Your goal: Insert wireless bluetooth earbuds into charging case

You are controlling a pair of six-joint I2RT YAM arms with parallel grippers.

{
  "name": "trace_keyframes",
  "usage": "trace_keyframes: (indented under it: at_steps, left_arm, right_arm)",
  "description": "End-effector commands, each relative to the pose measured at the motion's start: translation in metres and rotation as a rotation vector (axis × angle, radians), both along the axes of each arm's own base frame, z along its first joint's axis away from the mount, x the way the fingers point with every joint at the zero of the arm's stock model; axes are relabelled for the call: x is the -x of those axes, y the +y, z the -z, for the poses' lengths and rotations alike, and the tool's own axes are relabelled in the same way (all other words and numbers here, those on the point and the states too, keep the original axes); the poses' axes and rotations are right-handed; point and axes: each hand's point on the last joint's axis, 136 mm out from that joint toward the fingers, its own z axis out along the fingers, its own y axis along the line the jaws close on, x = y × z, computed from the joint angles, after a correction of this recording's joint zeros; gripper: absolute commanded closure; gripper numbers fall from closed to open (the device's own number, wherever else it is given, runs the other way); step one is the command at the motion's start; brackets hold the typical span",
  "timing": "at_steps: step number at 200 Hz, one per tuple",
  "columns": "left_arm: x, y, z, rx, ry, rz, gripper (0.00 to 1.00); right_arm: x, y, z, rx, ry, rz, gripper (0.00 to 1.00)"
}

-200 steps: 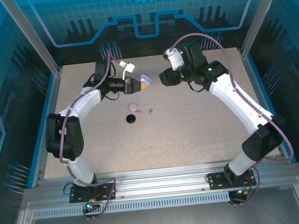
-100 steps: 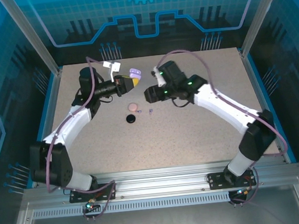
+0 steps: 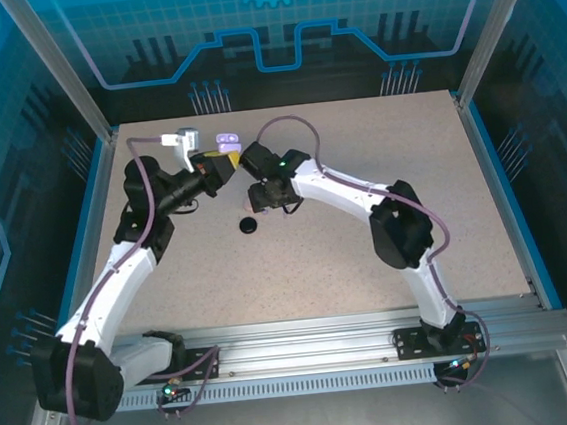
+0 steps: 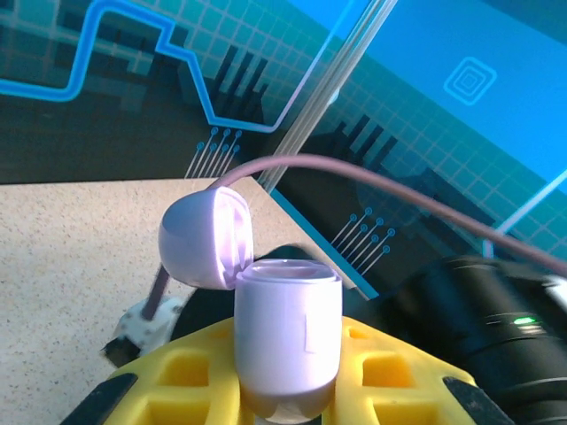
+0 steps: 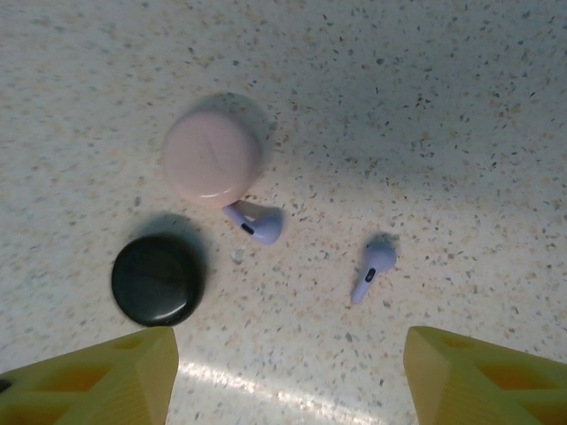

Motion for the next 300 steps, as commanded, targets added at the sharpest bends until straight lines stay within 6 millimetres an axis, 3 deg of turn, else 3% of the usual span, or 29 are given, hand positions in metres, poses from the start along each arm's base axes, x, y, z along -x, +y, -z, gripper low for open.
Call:
trace_keyframes:
  at_steps: [1,22,30,129,198,300]
  left_arm:
    - [0.004,0.006,-0.001,-0.017,-0.002,-0.037,1.00]
    - [0.006,0.006,-0.001,-0.024,0.001,-0.032,1.00]
    - [0.006,0.006,0.000,-0.025,0.003,-0.031,1.00]
    - [0.011,0.005,-0.001,-0.029,-0.009,-0.018,1.00]
    - [0.011,0.004,-0.001,-0.033,-0.010,-0.013,1.00]
    - [0.009,0.004,0.002,-0.036,-0.004,-0.014,1.00]
  right_arm:
    - [0.000,-0.008,0.023,0.096,0.048,0.040,0.31]
    - [-0.006,-0.004,0.026,0.109,0.051,0.047,0.31]
    - [-0.008,-0.004,0.040,0.132,0.066,0.051,0.31]
    - [-0.027,-0.003,0.064,0.132,0.092,0.076,0.31]
    - [-0.034,0.009,0.070,0.095,0.096,0.062,0.32]
    - [-0.024,-0.002,0.067,0.147,0.105,0.018,0.33]
